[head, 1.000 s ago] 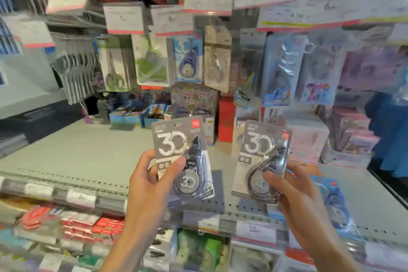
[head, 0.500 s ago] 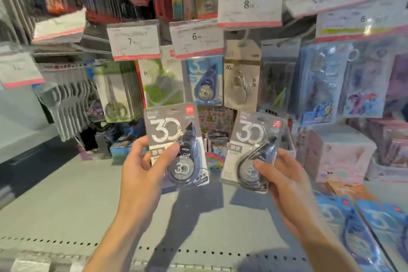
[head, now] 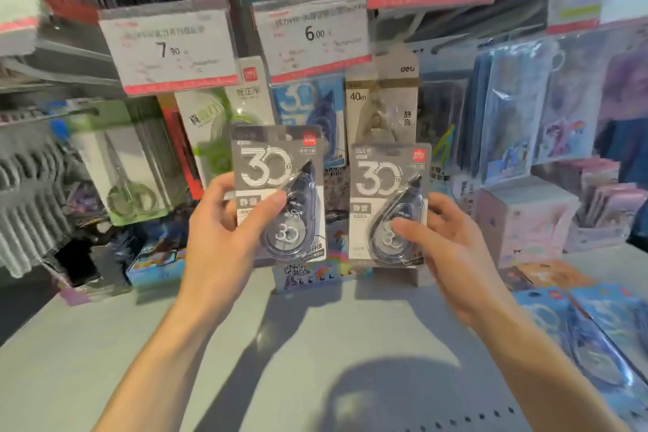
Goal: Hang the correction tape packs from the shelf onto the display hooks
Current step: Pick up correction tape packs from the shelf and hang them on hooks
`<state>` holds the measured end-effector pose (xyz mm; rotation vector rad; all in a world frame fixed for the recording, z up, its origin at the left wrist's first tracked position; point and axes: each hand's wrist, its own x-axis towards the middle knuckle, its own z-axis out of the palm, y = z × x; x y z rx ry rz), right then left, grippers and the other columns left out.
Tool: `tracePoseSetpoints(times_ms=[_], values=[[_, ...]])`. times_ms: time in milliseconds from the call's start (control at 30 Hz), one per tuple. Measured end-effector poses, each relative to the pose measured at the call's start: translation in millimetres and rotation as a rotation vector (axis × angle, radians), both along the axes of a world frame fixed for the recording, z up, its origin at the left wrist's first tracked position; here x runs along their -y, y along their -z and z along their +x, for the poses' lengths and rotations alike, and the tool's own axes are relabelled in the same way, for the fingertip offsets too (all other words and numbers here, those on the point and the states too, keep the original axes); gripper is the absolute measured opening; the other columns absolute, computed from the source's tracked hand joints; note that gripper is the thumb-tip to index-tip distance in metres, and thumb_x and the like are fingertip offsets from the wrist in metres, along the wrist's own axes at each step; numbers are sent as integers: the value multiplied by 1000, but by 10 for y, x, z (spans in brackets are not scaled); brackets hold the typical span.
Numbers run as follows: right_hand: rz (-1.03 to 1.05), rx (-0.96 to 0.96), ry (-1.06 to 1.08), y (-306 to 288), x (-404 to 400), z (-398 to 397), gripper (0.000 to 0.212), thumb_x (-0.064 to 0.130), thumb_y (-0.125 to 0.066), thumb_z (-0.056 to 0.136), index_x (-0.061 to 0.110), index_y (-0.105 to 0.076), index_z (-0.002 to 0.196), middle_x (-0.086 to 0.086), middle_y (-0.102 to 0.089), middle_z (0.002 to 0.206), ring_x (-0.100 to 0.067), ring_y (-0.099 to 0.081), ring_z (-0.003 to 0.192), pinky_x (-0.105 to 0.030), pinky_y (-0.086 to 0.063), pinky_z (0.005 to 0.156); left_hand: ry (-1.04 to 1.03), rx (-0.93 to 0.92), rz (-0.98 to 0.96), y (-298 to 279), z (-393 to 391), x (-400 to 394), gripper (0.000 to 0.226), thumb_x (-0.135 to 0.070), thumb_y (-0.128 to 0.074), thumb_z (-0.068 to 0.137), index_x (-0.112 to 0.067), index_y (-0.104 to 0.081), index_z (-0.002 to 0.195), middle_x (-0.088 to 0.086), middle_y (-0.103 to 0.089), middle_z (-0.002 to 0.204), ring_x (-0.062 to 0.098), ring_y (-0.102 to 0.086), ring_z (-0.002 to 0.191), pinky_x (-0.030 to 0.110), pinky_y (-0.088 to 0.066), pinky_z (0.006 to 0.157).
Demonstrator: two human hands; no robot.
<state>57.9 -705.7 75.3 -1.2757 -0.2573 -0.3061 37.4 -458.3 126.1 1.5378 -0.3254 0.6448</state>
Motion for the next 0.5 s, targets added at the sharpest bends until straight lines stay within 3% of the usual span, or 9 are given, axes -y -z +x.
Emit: tracePoseSetpoints(times_ms=[133, 300, 367, 500], values=[[-72, 37, 57, -172, -20, -177, 38, 20, -80, 76, 21, -67, 112, -4, -81, 102, -17, -76, 87, -19, -55, 67, 80, 11, 37, -133, -5, -89, 39, -33, -78, 76, -25, -64, 111, -8, -81, 99, 7, -77, 86, 20, -59, 69], [-132, 85, 125, -471, -35, -317, 40, 16, -81, 80, 19, -65, 117, -3, -81, 104, -19, -78, 94, -21, -58, 73, 156, 40, 75, -334, -77, -131, 48, -37, -77, 76, -18, -61, 117, -11, -81, 100, 6, -77, 86, 17, -57, 67], [-136, 102, 146, -582, -65, -334, 34, 11, -78, 87, 20, -65, 117, -1, -82, 102, -17, -78, 94, -23, -55, 77, 167, 48, 83, -405, -107, -130, 46, -36, -77, 78, -17, -61, 117, -11, -81, 100, 7, -77, 88, 16, -57, 69], [-171, 130, 147, -821, -184, -351, 35, 17, -78, 86, 21, -65, 118, 1, -81, 104, -18, -77, 98, -33, -52, 88, 161, 45, 84, -485, -151, -145, 30, -22, -78, 88, -21, -61, 113, -12, -80, 102, 9, -77, 94, 20, -59, 75]])
